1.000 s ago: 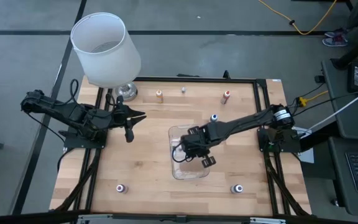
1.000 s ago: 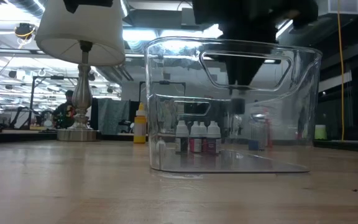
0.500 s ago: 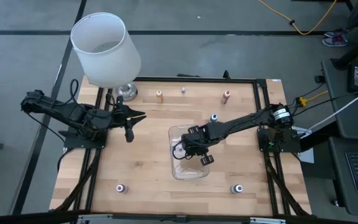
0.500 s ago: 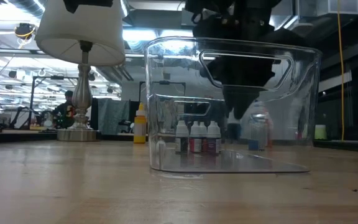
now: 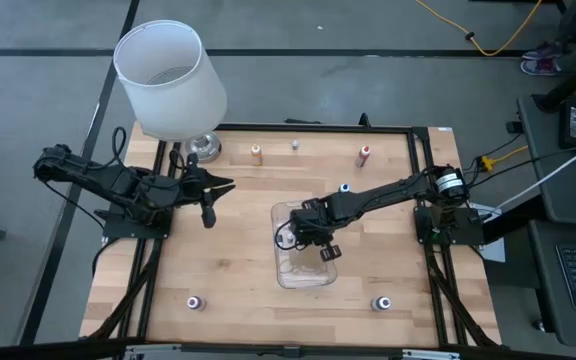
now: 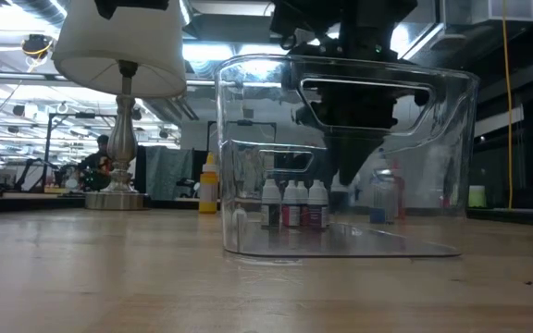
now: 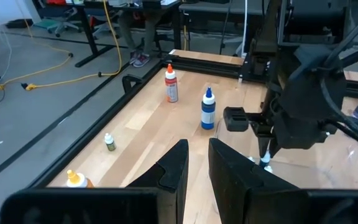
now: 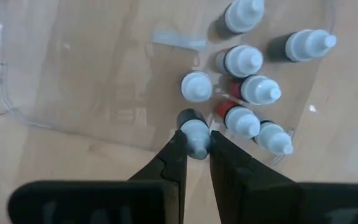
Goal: Pick & Place food coloring
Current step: Put the small blue food coloring bottle into the transparent container, then put the small green food coloring bottle into the transparent container
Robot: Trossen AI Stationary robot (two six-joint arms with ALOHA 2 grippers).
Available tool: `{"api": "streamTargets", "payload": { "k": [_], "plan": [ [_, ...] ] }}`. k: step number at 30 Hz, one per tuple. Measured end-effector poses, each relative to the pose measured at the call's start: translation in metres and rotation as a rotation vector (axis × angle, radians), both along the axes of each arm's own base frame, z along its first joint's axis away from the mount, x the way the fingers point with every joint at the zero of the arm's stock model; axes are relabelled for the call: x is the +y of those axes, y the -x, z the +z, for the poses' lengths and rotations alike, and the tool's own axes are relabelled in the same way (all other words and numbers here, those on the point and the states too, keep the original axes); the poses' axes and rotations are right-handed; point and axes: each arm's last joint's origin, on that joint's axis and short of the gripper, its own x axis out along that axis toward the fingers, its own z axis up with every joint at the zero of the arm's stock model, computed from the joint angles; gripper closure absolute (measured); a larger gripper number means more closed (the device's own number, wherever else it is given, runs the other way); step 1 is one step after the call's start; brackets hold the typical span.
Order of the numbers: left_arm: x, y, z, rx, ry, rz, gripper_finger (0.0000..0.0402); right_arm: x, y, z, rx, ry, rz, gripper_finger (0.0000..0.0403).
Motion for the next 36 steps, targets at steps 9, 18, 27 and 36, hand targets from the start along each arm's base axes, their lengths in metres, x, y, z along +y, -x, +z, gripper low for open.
{"api": "streamTargets", "payload": {
  "k": [9,18,27,36],
  "plan": [
    [0.0,0.0,0.0,0.0,-0.005,0.01,0.0343,0.0,-0.001,0.0,-0.004,-0.025,0.003,0.0316],
    [0.0,0.0,0.0,-0.001,-0.004,0.01,0.0343,-0.004,-0.002,0.0,-0.011,-0.027,-0.007,0.0292],
    [0.0,0.0,0.0,-0.002,-0.004,0.01,0.0343,-0.003,-0.007,0.032,0.003,-0.025,-0.007,0.0291],
    [0.0,0.0,0.0,-0.001,-0.001,0.001,0.0343,-0.023,-0.019,0.104,-0.099,-0.012,-0.039,0.029]
  ]
}}
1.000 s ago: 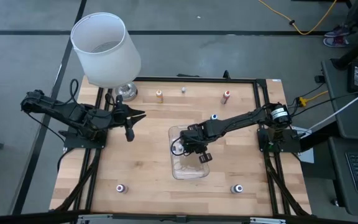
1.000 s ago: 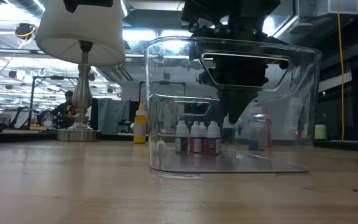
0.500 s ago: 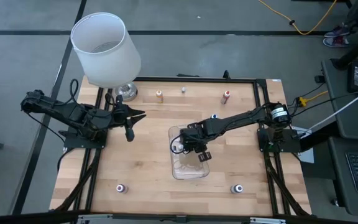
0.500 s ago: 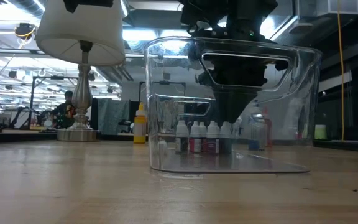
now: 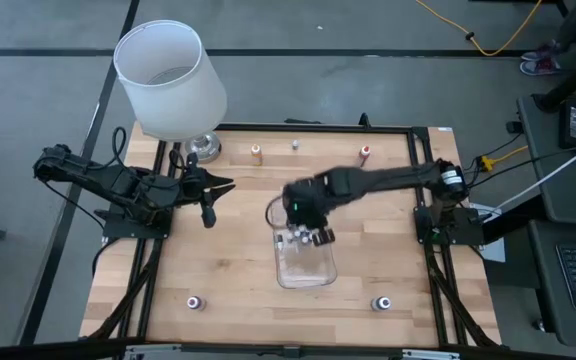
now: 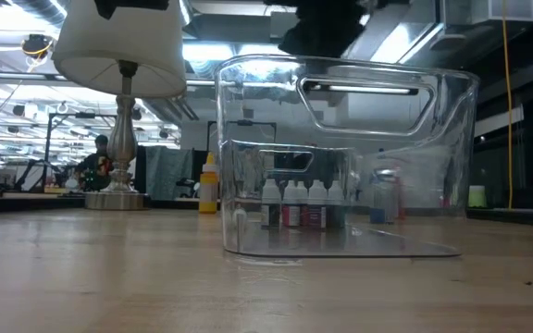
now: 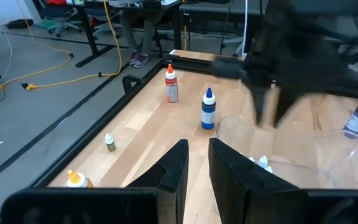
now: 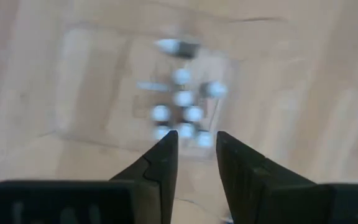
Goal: Pick & Place food coloring
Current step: Put the small green food coloring bottle into the transparent container
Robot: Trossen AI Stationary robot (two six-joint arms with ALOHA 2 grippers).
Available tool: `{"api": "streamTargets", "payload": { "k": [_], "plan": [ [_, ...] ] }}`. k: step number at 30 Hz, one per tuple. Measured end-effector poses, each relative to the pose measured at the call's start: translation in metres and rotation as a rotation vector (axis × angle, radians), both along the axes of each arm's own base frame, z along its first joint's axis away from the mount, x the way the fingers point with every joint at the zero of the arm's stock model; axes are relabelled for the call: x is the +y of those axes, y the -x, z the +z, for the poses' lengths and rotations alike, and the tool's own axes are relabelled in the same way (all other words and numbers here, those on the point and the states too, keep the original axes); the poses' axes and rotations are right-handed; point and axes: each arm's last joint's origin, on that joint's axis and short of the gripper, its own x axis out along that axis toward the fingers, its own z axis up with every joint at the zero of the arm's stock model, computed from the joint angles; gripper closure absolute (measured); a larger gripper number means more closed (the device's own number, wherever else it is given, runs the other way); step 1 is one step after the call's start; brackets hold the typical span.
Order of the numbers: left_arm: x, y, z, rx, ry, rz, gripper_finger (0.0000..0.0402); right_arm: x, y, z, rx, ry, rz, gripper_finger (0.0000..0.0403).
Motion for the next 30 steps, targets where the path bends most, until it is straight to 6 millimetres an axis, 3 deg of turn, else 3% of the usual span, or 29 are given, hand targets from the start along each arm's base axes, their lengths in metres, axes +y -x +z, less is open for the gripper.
{"api": "streamTargets", "payload": {
  "k": [5,12,16,24,30],
  "plan": [
    [0.0,0.0,0.0,0.0,0.0,0.0,0.0343,-0.055,-0.001,0.014,-0.033,-0.001,-0.086,0.029],
    [0.0,0.0,0.0,0.0,0.001,0.0,0.0343,-0.142,0.012,0.015,-0.06,-0.004,-0.254,0.0287],
    [0.0,0.0,0.0,-0.013,0.021,0.021,0.0343,-0.183,0.02,0.012,-0.086,0.028,-0.287,0.025],
    [0.003,0.001,0.001,-0.037,0.001,0.122,0.0343,-0.24,0.012,-0.016,-0.125,0.197,-0.393,0.012],
    [0.005,0.002,0.001,-0.06,-0.001,0.193,0.0343,-0.265,-0.009,-0.023,-0.173,0.17,-0.546,0.0092]
  ]
}}
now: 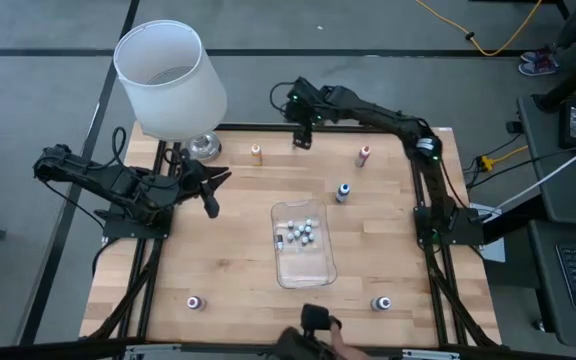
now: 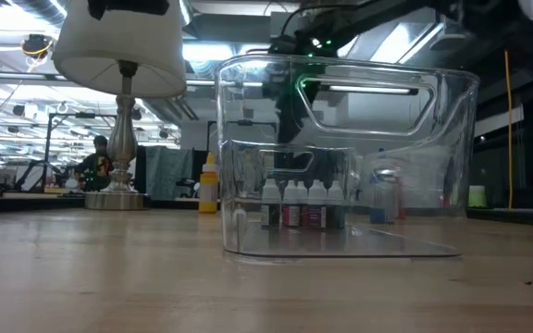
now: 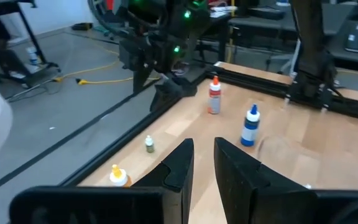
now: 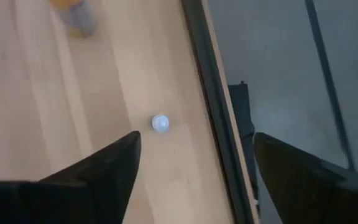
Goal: Pick & Place food coloring
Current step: Put the small green food coloring bottle into the transparent container
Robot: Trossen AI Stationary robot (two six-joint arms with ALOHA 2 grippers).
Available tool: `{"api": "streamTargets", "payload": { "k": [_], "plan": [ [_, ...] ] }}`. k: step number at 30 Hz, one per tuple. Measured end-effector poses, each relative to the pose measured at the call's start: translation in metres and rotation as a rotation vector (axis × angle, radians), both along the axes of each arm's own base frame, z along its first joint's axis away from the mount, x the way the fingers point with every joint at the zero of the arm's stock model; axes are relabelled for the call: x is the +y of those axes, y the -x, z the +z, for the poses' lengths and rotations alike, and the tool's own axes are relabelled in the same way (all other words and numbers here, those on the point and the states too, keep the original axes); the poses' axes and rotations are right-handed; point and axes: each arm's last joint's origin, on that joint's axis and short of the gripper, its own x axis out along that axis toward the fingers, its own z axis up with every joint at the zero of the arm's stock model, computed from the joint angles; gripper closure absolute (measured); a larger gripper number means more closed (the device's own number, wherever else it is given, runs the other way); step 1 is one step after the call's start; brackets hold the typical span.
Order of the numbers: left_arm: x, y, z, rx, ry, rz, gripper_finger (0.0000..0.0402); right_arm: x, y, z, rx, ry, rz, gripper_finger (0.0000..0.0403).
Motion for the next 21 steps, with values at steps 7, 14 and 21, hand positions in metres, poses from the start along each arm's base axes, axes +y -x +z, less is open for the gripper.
{"api": "streamTargets", "payload": {
  "k": [7,14,21],
  "plan": [
    [0.001,0.001,0.001,-0.021,-0.002,0.06,0.0343,-0.014,-0.022,-0.026,0.122,-0.126,-0.094,0.0097],
    [0.001,0.001,0.0,-0.026,0.008,0.056,0.0343,-0.023,-0.019,-0.067,0.297,-0.242,-0.169,0.0124],
    [0.001,0.001,0.0,-0.021,0.002,0.053,0.0343,-0.026,-0.024,-0.062,0.225,-0.206,-0.164,0.0129]
  ]
}}
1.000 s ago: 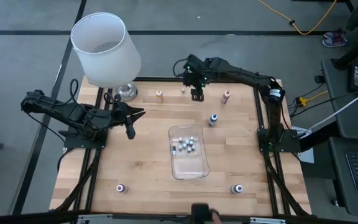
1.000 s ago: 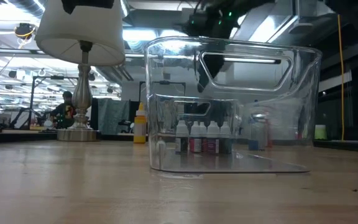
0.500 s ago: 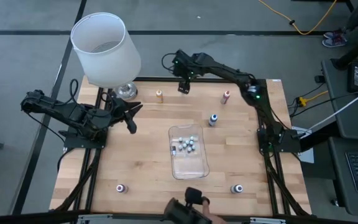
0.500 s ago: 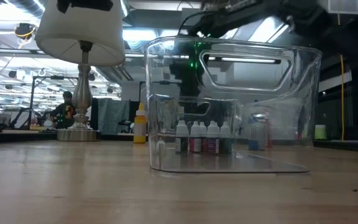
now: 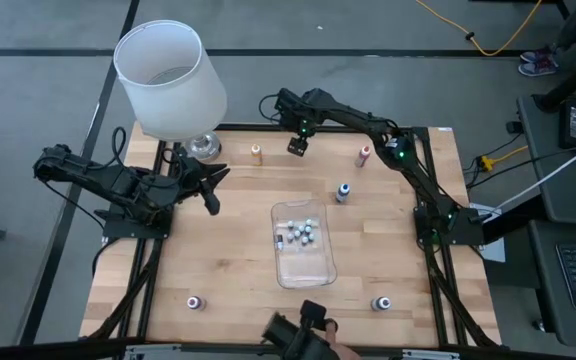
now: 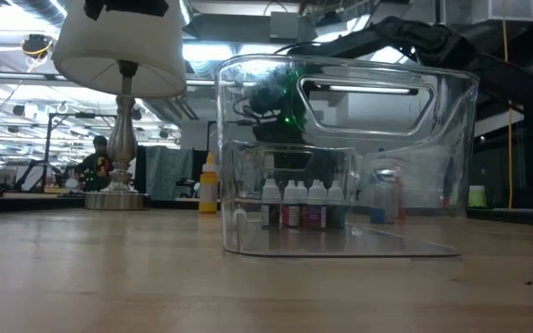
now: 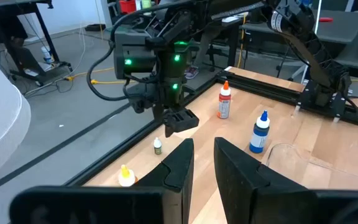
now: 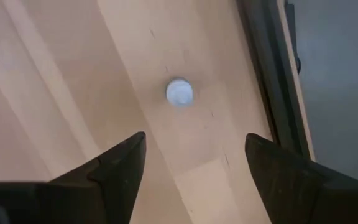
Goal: Pick & Place food coloring
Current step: Put the small green food coloring bottle into the transparent container
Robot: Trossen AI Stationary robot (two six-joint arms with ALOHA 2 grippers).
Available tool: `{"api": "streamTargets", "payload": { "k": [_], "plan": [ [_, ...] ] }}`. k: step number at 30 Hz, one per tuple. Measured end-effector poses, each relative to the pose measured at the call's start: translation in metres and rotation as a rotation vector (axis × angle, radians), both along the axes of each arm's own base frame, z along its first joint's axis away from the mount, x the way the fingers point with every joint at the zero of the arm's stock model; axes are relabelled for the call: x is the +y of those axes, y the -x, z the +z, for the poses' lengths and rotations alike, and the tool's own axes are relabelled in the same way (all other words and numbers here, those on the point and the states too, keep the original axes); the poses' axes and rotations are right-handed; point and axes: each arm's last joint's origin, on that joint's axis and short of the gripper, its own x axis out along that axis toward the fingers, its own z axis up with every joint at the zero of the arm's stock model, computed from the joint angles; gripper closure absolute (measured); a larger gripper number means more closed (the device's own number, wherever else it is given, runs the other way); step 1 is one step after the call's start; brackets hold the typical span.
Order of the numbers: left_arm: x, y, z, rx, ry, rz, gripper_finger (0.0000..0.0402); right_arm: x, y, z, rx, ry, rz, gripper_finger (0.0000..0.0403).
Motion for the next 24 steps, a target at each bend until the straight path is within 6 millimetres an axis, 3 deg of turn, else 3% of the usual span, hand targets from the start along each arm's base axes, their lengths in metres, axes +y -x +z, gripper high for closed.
{"api": "streamTargets", "payload": {
  "k": [14,24],
  "plan": [
    [0.0,0.0,0.0,0.001,0.0,-0.002,0.0343,-0.001,-0.009,0.0,-0.093,0.01,-0.015,0.0129],
    [0.0,0.0,0.0,0.001,-0.001,-0.002,0.0343,-0.002,-0.01,-0.026,-0.032,-0.034,-0.014,0.0129]
  ]
}}
